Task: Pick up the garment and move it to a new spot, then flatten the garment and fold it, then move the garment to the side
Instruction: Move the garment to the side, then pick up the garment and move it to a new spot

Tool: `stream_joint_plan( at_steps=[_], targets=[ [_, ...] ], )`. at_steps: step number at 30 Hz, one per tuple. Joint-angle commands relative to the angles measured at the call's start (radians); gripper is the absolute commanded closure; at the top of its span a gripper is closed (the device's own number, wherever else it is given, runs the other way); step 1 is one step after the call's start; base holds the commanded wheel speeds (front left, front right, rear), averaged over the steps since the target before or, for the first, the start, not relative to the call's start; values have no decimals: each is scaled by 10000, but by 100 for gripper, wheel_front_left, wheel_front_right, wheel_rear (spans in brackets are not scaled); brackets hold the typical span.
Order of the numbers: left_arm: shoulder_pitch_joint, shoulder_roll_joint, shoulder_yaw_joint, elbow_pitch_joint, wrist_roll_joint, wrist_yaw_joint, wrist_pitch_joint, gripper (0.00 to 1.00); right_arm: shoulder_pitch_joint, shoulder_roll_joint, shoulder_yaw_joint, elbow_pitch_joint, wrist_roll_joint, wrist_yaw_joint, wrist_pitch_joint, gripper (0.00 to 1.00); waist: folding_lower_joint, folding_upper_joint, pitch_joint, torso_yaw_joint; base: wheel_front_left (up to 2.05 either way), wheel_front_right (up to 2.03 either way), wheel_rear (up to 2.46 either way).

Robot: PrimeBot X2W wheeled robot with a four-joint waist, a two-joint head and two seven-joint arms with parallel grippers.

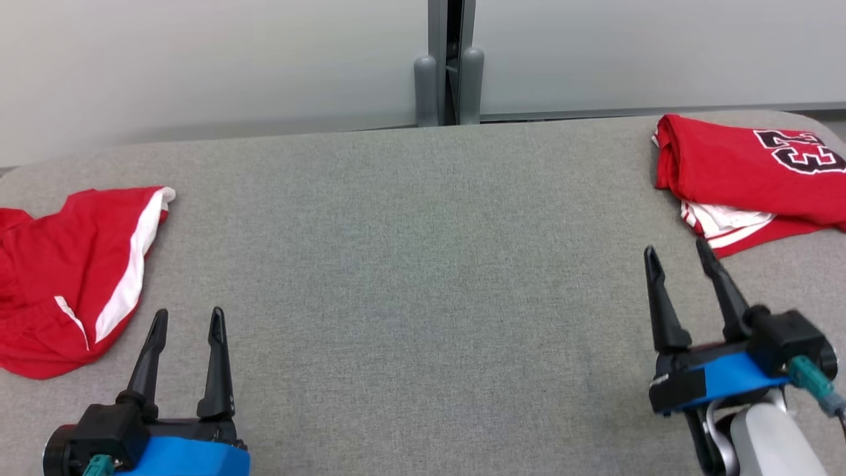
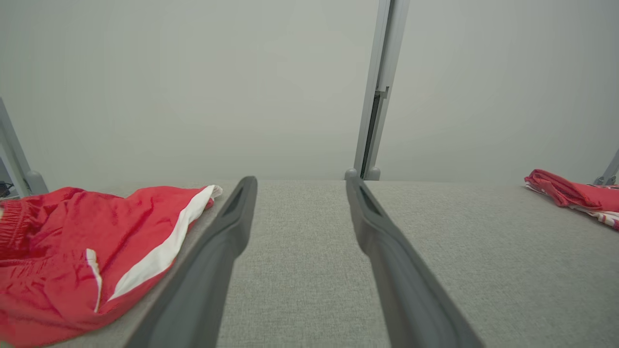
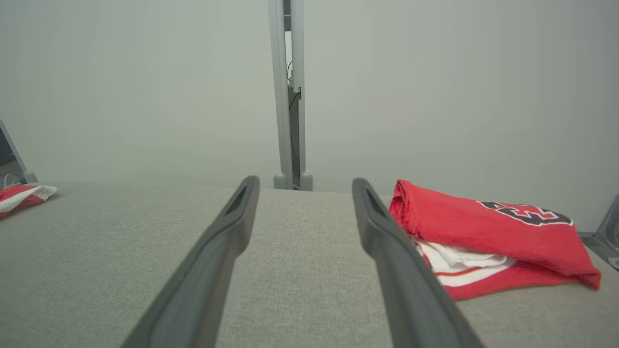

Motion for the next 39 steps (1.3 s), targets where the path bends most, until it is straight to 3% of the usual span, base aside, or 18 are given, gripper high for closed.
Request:
stream_joint_plan(
  at_steps=[1,12,27,32,39],
  targets=[
    [147,31,6,32,-63,48,7,0,274,100,-58,-125,-16,-3,-19,0,2,0,-183,35,0,0,0],
    [691,34,-183,264,-172,153,7,0,1691,857,-357,-581,-288,-3,-17,0,2,0,-860,117,0,0,0],
    [595,32,-216,373,-173,172,7,0,1946,1102,-302,-656,-342,-3,-18,0,2,0,-865,275,0,0,0],
    [447,32,-87,343,-78,210,8,0,1812,1132,-195,-734,-361,-3,-16,0,2,0,-728,649,0,0,0],
    [173,30,185,254,20,218,7,0,1511,1154,-24,-755,-413,-3,-13,0,2,0,-435,1719,0,0,0]
  ],
)
